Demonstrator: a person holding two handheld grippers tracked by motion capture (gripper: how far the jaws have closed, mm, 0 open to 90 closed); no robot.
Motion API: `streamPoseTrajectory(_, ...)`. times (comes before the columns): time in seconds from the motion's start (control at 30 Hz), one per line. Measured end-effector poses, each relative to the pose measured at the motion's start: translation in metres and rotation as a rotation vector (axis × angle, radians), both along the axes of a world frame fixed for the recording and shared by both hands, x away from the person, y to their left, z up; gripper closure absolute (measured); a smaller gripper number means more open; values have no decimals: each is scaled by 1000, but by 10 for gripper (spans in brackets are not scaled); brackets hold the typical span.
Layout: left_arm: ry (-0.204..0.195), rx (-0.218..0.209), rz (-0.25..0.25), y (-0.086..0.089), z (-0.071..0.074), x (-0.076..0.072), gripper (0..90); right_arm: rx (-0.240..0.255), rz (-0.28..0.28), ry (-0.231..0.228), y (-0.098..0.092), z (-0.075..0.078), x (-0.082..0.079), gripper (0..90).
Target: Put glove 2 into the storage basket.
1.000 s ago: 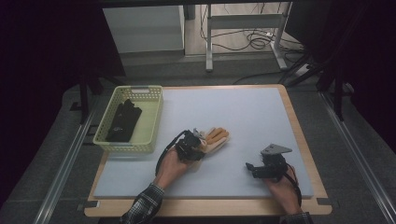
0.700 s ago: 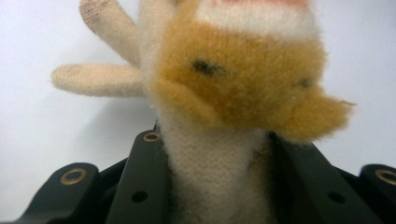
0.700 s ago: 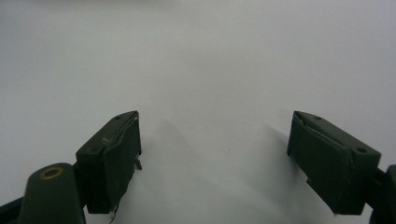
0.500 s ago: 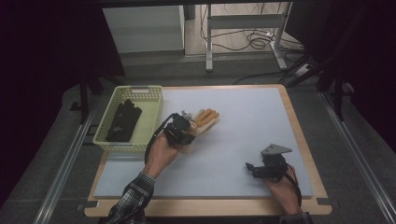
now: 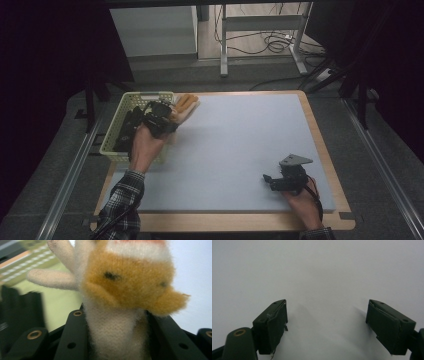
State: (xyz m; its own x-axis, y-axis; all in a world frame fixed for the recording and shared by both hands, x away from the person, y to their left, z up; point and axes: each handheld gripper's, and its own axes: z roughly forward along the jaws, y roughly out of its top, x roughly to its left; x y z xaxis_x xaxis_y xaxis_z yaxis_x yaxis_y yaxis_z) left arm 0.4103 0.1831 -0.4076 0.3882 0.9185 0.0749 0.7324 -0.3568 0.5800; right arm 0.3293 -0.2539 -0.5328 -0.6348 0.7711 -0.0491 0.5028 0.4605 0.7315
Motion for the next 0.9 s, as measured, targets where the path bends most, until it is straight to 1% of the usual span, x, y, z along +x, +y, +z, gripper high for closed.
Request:
streamPoseTrajectory(0.07,3,6,42,14,1,4,644,0,0,0,0,0,0,171)
streamPoseTrajectory(0.2,11,19,108,34,-1,11,639,0,1,0,0,0,0,171)
streamPoseTrajectory(0.3,25,22,154,47,-4,16,636,0,0,0,0,0,0,171)
streamPoseTrajectory(0.43,46,30,198,59,-12,24,632,1,1,1,0,0,0,171)
streamPoseTrajectory(0.53,67,41,213,63,-20,30,631,1,1,0,0,0,0,171)
streamPoseTrajectory(0.67,94,57,235,65,-37,43,630,1,1,0,0,0,0,171)
streamPoseTrajectory(0.77,112,64,239,63,-49,51,630,1,1,0,0,0,0,171)
streamPoseTrajectory(0.9,142,71,226,56,-62,60,626,2,1,0,0,0,0,171)
